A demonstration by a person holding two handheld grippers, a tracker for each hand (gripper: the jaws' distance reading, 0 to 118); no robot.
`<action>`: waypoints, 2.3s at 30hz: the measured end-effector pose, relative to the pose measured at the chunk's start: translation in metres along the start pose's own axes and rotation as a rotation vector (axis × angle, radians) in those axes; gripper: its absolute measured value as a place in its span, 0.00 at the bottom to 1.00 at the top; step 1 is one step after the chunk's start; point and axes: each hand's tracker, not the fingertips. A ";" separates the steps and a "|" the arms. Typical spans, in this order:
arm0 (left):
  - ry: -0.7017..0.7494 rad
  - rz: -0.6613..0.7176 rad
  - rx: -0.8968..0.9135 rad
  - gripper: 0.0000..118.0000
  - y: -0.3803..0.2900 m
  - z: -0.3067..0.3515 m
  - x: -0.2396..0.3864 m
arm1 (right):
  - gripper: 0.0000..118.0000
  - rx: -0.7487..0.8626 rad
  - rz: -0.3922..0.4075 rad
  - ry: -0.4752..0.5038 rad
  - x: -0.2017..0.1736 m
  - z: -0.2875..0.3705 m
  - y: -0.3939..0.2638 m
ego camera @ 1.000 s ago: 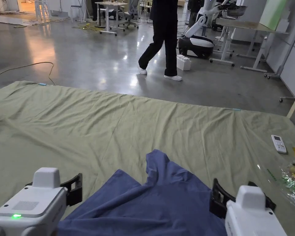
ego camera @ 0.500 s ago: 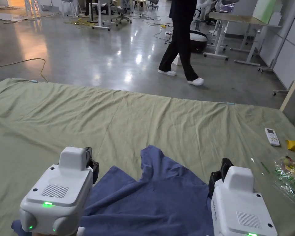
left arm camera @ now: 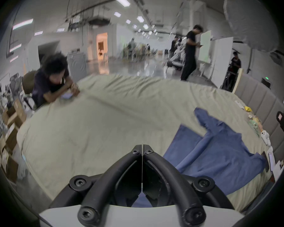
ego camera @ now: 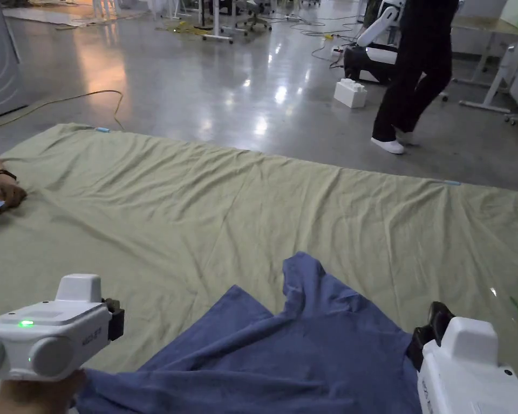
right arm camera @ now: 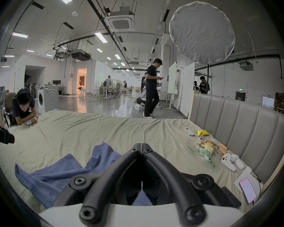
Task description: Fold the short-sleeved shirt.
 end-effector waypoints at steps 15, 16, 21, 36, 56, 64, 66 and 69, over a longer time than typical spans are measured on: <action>0.124 0.140 -0.444 0.59 -0.049 -0.077 -0.052 | 0.00 -0.102 0.028 0.037 -0.011 -0.016 -0.025; 0.123 0.143 -0.466 0.59 -0.054 -0.078 -0.051 | 0.00 -0.108 0.031 0.039 -0.011 -0.016 -0.027; 0.122 0.142 -0.438 0.60 -0.074 -0.079 -0.047 | 0.00 -0.139 0.036 0.049 -0.014 -0.020 -0.037; 0.061 0.033 -0.267 0.05 -0.084 -0.055 -0.026 | 0.04 -0.371 0.074 0.204 -0.021 -0.132 -0.038; 0.061 0.019 -0.197 0.05 -0.067 -0.043 -0.023 | 0.31 -0.762 0.220 0.377 -0.062 -0.339 -0.092; 0.047 0.017 -0.139 0.05 -0.056 -0.033 -0.020 | 0.04 -0.589 0.290 0.312 -0.065 -0.306 -0.062; 0.036 0.014 -0.110 0.05 -0.051 -0.027 -0.017 | 0.04 -0.537 0.252 0.301 -0.055 -0.292 -0.040; 0.019 -0.001 -0.065 0.05 -0.041 -0.018 -0.012 | 0.04 -0.455 0.230 0.264 -0.036 -0.269 0.002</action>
